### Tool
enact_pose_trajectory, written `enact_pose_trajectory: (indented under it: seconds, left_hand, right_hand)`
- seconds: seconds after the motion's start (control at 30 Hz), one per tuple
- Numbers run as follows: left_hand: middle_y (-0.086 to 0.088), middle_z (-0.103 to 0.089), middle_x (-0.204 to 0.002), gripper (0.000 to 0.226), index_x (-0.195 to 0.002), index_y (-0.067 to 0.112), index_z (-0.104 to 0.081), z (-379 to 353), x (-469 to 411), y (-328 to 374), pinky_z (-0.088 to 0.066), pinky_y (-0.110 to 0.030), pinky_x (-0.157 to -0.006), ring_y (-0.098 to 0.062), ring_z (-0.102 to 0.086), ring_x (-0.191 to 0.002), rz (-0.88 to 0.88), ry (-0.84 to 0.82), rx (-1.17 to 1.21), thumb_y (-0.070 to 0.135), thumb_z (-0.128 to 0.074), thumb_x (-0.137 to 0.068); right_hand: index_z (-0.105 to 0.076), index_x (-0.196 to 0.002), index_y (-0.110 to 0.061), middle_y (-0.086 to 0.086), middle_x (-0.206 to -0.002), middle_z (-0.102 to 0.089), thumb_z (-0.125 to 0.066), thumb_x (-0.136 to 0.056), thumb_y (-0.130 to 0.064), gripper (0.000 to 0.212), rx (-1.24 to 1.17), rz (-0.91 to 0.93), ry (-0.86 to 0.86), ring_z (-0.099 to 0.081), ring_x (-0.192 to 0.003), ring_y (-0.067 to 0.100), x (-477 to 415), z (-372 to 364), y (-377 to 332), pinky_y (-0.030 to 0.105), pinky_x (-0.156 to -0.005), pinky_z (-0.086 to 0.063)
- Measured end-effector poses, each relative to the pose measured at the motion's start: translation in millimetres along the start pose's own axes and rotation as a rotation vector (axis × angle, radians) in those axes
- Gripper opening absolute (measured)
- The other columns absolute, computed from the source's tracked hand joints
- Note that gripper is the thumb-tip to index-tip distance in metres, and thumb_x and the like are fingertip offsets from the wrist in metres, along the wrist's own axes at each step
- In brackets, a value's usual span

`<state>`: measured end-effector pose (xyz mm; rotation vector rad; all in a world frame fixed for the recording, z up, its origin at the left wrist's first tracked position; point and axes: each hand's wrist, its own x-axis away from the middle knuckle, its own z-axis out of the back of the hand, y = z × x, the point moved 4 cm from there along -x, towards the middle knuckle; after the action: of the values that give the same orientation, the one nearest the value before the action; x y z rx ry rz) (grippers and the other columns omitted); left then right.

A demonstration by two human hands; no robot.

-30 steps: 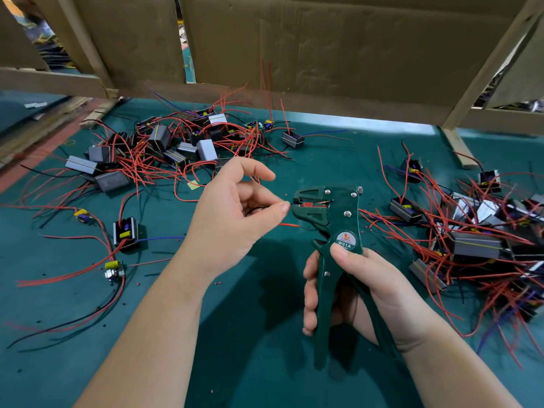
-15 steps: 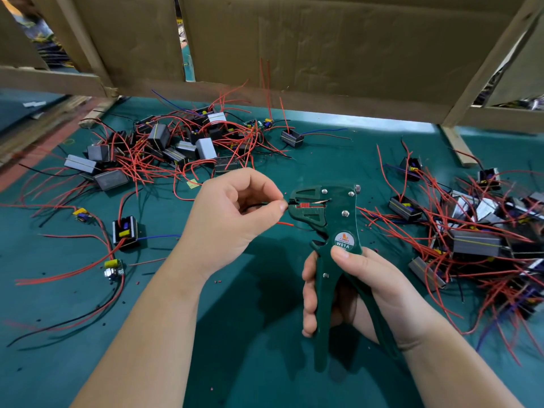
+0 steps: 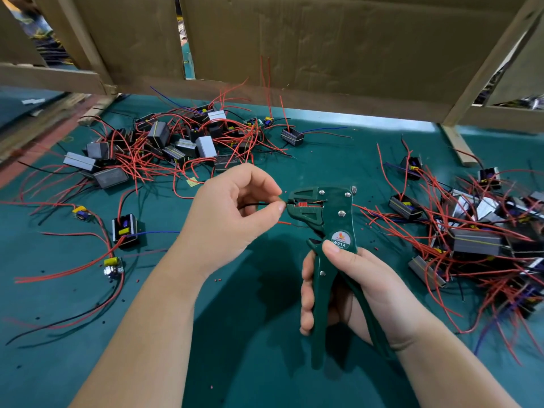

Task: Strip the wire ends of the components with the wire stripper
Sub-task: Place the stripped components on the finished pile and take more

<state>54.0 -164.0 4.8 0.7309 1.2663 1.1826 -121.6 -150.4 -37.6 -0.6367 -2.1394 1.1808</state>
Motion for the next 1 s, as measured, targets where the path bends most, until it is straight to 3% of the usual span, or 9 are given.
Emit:
enact_pose_trajectory:
  seconds: [0.1, 0.23, 0.37, 0.47, 0.57, 0.67, 0.83, 0.93, 1.0]
  left_hand:
    - [0.01, -0.069, -0.078, 0.007, -0.085, 0.027, -0.061, -1.8, 0.7, -3.9, -0.049, -0.026, -0.065, -0.02, -0.063, -0.073, -0.011, -0.002, -0.172, 0.024, -0.065, -0.08]
    - [0.01, -0.066, -0.066, 0.011, -0.083, 0.023, -0.062, -8.0, -0.2, -11.9, -0.04, -0.011, -0.059, 0.001, -0.056, -0.058, 0.025, -0.063, -0.322, 0.023, -0.058, -0.092]
    - [0.022, -0.06, -0.06, 0.017, -0.075, 0.025, -0.061, -5.8, -1.5, -14.7, -0.037, -0.007, -0.059, 0.004, -0.054, -0.058, 0.054, -0.088, -0.408, 0.018, -0.061, -0.091]
    - [0.015, -0.065, -0.067, 0.014, -0.076, 0.022, -0.064, -6.7, -1.5, -15.9, -0.041, -0.009, -0.063, 0.001, -0.058, -0.065, 0.056, -0.114, -0.419, 0.019, -0.063, -0.09]
    - [0.007, -0.067, -0.071, 0.014, -0.076, 0.024, -0.063, -6.8, -0.6, -17.9, -0.043, -0.015, -0.067, -0.008, -0.059, -0.069, 0.035, -0.129, -0.492, 0.024, -0.064, -0.089]
    - [0.011, -0.065, -0.067, 0.017, -0.072, 0.031, -0.062, 11.1, -5.1, -19.5, -0.039, -0.008, -0.062, -0.003, -0.057, -0.068, 0.031, -0.054, -0.579, 0.025, -0.065, -0.088]
    - [0.014, -0.065, -0.068, 0.017, -0.08, 0.025, -0.067, 17.4, -7.1, -20.2, -0.043, -0.014, -0.058, -0.002, -0.053, -0.057, 0.107, 0.024, -0.363, 0.018, -0.059, -0.093]
    - [0.011, -0.064, -0.062, 0.022, -0.085, 0.016, -0.062, 9.5, -6.5, -18.0, -0.049, -0.016, -0.056, -0.004, -0.056, -0.053, 0.235, 0.14, 0.091, 0.006, -0.048, -0.099]
    - [0.009, -0.062, -0.059, 0.023, -0.087, 0.012, -0.055, 3.6, -6.9, -14.8, -0.052, -0.018, -0.054, -0.006, -0.056, -0.051, 0.309, 0.209, 0.435, 0.003, -0.038, -0.101]
  right_hand:
    - [-0.063, -0.077, -0.009, 0.021, -0.064, -0.057, -0.07, -0.072, -0.055, 0.047, -0.039, -0.016, 0.091, -0.058, -0.051, 0.032, -3.3, -4.7, 4.6, 0.041, -0.055, -0.052]
    - [-0.054, -0.062, -0.014, 0.014, -0.053, -0.048, -0.069, -0.067, -0.064, 0.052, -0.031, -0.015, 0.361, -0.046, -0.038, 0.026, -7.9, 1.1, 7.1, 0.032, -0.047, -0.045]
    - [-0.054, -0.063, -0.013, 0.012, -0.054, -0.045, -0.074, -0.065, -0.06, 0.051, -0.083, -0.124, 0.281, -0.043, -0.038, 0.025, -2.7, 3.8, 0.5, 0.03, -0.044, -0.043]
    - [-0.055, -0.063, -0.011, 0.012, -0.054, -0.045, -0.066, -0.065, -0.055, 0.046, -0.099, -0.17, 0.202, -0.043, -0.038, 0.025, 3.2, 8.5, -7.0, 0.03, -0.042, -0.043]
    - [-0.056, -0.064, -0.009, 0.012, -0.055, -0.045, -0.061, -0.07, -0.047, 0.039, -0.126, -0.142, 0.19, -0.044, -0.039, 0.025, 6.5, 13.4, -14.4, 0.031, -0.042, -0.045]
    - [-0.057, -0.063, -0.01, 0.01, -0.056, -0.045, -0.058, -0.07, -0.041, 0.031, -0.194, -0.034, 0.272, -0.045, -0.04, 0.023, 10.4, 25.4, -27.3, 0.031, -0.042, -0.046]
    - [-0.056, -0.076, -0.007, 0.015, -0.063, -0.054, -0.053, -0.07, -0.031, 0.025, -0.288, 0.084, 0.352, -0.056, -0.05, 0.029, 7.6, 33.1, -28.8, 0.04, -0.05, -0.054]
    - [-0.061, -0.082, -0.004, 0.02, -0.074, -0.061, -0.058, -0.064, -0.026, 0.028, -0.301, 0.106, 0.265, -0.062, -0.06, 0.033, 1.0, 19.5, -18.5, 0.047, -0.061, -0.058]
    - [-0.069, -0.084, -0.004, 0.023, -0.087, -0.064, -0.072, -0.057, -0.028, 0.036, -0.288, 0.155, 0.177, -0.064, -0.063, 0.035, -2.3, 7.9, -13.6, 0.05, -0.064, -0.057]
